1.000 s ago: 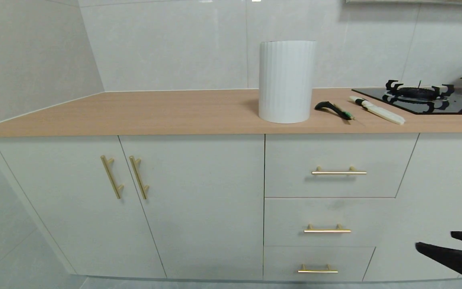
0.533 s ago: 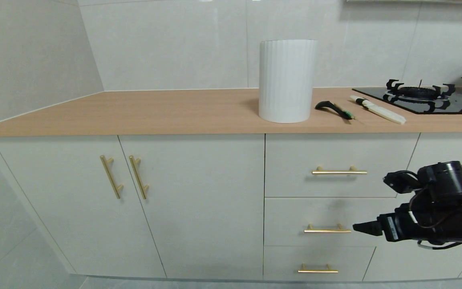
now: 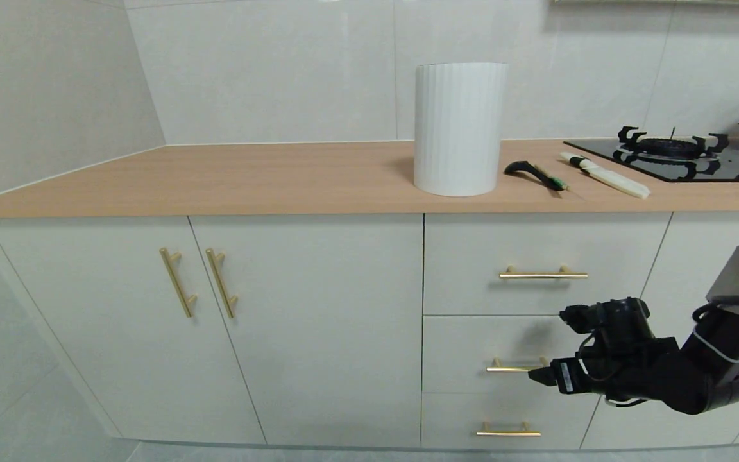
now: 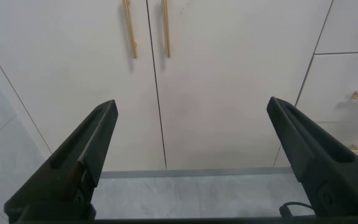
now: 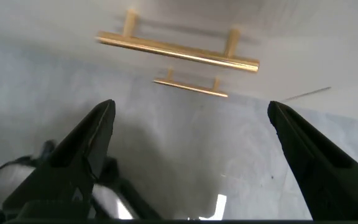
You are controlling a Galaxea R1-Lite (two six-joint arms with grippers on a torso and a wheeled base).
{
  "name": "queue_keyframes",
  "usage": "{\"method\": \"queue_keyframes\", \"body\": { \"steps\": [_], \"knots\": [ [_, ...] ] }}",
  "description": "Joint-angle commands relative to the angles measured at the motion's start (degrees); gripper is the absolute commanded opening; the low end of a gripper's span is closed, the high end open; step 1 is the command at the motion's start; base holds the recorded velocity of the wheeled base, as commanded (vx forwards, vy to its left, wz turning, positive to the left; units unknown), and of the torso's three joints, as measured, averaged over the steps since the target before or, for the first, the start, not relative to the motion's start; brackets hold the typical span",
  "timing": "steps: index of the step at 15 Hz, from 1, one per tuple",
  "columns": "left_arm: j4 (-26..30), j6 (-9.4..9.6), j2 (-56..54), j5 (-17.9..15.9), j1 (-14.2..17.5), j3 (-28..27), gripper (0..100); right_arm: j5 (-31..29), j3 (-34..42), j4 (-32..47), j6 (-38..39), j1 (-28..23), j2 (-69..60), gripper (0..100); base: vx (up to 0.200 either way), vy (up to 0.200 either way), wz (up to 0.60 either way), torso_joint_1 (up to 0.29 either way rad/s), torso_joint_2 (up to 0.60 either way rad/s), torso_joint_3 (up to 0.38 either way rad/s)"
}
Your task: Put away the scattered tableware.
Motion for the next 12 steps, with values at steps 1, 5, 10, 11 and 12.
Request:
{"method": "queue_keyframes", "body": {
  "steps": [1,5,10,11,12],
  "knots": [
    [0.00,-0.01,0.00,-0.02,0.02,0.00,100,-0.62,-0.07,-0.75,0.55,0.89,3.10,100,0.000,0.000,0.00,0.000,0.00,0.000],
    [0.00,-0.01,0.00,-0.02,0.02,0.00,100,-5.37,-0.07,-10.59,1.78,1.68,7.67,100,0.000,0.000,0.00,0.000,0.00,0.000],
    [0.00,-0.01,0.00,-0.02,0.02,0.00,100,-8.71,-0.77,-17.19,1.60,1.68,11.62,100,0.000,0.000,0.00,0.000,0.00,0.000],
    [0.00,-0.01,0.00,-0.02,0.02,0.00,100,-9.50,-1.65,-17.19,1.69,1.68,12.06,100,0.000,0.000,0.00,0.000,0.00,0.000],
    [0.00,-0.01,0.00,-0.02,0.02,0.00,100,-10.11,-2.35,-17.19,1.69,1.68,12.59,100,0.000,0.000,0.00,0.000,0.00,0.000]
  ]
}}
